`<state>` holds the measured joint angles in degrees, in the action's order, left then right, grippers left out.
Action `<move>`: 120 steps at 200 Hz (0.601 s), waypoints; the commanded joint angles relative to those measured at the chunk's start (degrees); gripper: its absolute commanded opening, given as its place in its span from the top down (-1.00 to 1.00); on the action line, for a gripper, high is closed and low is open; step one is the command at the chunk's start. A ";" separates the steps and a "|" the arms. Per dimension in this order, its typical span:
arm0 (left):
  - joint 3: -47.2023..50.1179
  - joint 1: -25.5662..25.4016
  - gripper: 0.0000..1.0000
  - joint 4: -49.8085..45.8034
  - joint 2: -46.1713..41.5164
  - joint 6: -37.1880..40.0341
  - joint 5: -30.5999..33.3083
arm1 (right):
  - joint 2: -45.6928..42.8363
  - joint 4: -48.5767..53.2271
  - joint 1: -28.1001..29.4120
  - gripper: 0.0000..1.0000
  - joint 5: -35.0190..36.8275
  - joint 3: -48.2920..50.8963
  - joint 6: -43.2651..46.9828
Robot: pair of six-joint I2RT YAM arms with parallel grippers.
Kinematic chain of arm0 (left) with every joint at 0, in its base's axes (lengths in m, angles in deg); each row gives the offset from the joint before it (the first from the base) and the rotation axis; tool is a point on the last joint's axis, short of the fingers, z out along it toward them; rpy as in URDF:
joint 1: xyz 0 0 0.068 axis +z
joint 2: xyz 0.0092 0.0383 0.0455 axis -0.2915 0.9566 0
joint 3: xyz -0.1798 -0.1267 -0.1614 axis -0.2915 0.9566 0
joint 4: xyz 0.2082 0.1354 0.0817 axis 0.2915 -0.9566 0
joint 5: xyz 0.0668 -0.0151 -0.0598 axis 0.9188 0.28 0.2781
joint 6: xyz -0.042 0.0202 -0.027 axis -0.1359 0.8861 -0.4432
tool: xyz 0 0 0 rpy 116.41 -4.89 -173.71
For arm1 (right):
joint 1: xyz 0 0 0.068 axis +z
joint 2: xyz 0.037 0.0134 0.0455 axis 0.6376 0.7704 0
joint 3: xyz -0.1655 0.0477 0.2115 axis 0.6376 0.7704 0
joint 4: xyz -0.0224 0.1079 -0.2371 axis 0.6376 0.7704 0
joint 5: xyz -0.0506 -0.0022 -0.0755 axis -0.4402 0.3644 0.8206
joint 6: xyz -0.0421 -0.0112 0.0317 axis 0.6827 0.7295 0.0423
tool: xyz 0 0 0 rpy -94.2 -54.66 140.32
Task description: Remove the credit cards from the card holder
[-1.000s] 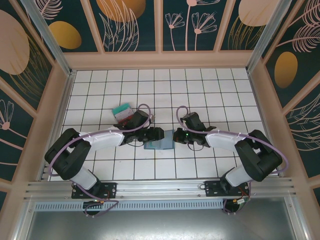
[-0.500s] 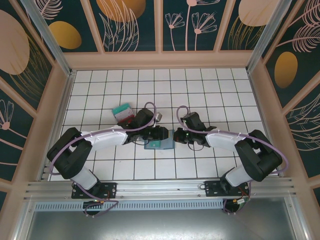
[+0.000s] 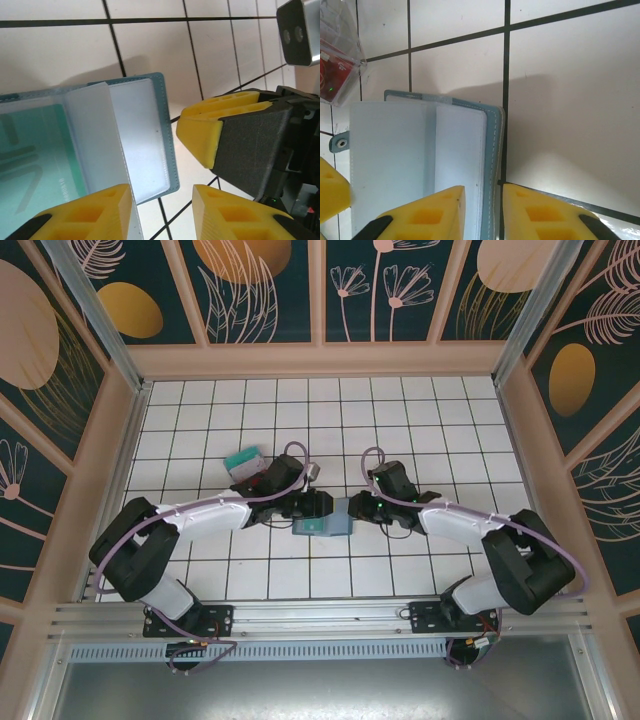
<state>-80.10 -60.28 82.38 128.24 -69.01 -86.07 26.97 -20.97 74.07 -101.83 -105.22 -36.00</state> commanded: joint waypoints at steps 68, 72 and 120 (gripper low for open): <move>-1.88 -1.54 0.25 2.22 3.54 -1.60 -0.36 | -2.89 -0.01 -0.53 0.36 -0.56 -0.83 -2.31; -1.96 -1.50 0.24 1.57 2.97 -1.18 0.26 | -2.88 -0.23 -0.53 0.36 -0.81 -0.77 -2.50; 1.20 3.78 0.27 -3.53 -2.91 1.91 1.33 | -3.24 -0.58 -0.45 0.31 -2.15 -2.12 -3.31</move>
<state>-80.45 -59.78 81.79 128.98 -69.51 -85.83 25.03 -20.99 74.03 -102.48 -105.24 -38.13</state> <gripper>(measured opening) 0.370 0.341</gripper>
